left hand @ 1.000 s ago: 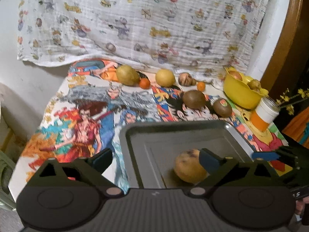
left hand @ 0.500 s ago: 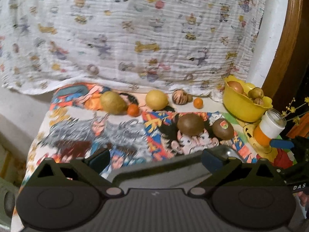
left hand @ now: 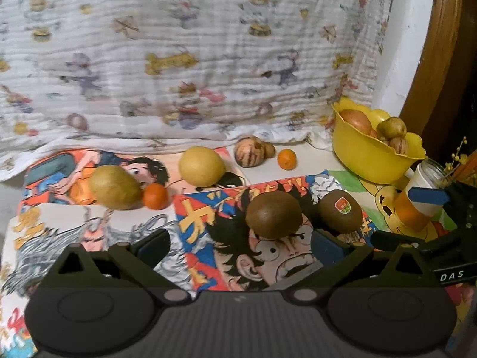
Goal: Organize fruits
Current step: 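Move the left tool to the large kiwi while the right tool reaches the stickered kiwi, then close the left tool on the large kiwi while the right tool grasps the stickered kiwi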
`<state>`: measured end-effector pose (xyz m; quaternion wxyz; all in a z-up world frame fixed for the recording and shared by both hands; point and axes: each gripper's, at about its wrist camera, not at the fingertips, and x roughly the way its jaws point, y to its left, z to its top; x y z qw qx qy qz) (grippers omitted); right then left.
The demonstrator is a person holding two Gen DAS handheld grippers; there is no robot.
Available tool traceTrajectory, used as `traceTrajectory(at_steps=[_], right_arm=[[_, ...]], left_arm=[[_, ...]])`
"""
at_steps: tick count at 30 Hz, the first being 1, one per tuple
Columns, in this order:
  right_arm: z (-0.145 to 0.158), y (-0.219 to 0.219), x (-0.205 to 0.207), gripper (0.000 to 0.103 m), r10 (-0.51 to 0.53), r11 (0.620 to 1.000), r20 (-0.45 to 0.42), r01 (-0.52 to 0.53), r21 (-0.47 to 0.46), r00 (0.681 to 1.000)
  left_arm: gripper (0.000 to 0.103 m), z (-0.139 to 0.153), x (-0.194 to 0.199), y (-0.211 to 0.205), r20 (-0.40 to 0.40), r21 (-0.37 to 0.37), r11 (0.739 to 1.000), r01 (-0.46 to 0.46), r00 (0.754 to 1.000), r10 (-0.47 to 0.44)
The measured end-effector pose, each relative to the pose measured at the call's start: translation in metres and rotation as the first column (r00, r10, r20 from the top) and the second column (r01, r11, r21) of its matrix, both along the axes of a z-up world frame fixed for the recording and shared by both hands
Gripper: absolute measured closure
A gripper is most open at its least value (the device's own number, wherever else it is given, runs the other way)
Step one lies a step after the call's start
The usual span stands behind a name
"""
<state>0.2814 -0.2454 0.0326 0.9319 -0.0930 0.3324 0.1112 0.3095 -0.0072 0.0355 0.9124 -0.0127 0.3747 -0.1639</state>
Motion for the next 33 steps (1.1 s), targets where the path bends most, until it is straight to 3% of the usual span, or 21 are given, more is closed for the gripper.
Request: traceTrajectory(at_steps=[23, 33], right_arm=[[-0.052, 0.005, 0.048, 0.001, -0.034, 0.999, -0.055, 0.033, -0.012, 0.998], [-0.065, 0.012, 0.059, 0.016, -0.035, 0.998, -0.054, 0.032, -0.056, 0.998]], left_arm=[[0.001, -0.055, 0.057, -0.029, -0.096, -0.028, 0.997, 0.078, 0.992, -0.08], [0.002, -0.065, 0.07, -0.038, -0.079, -0.027, 0.995, 0.1, 0.992, -0.102]])
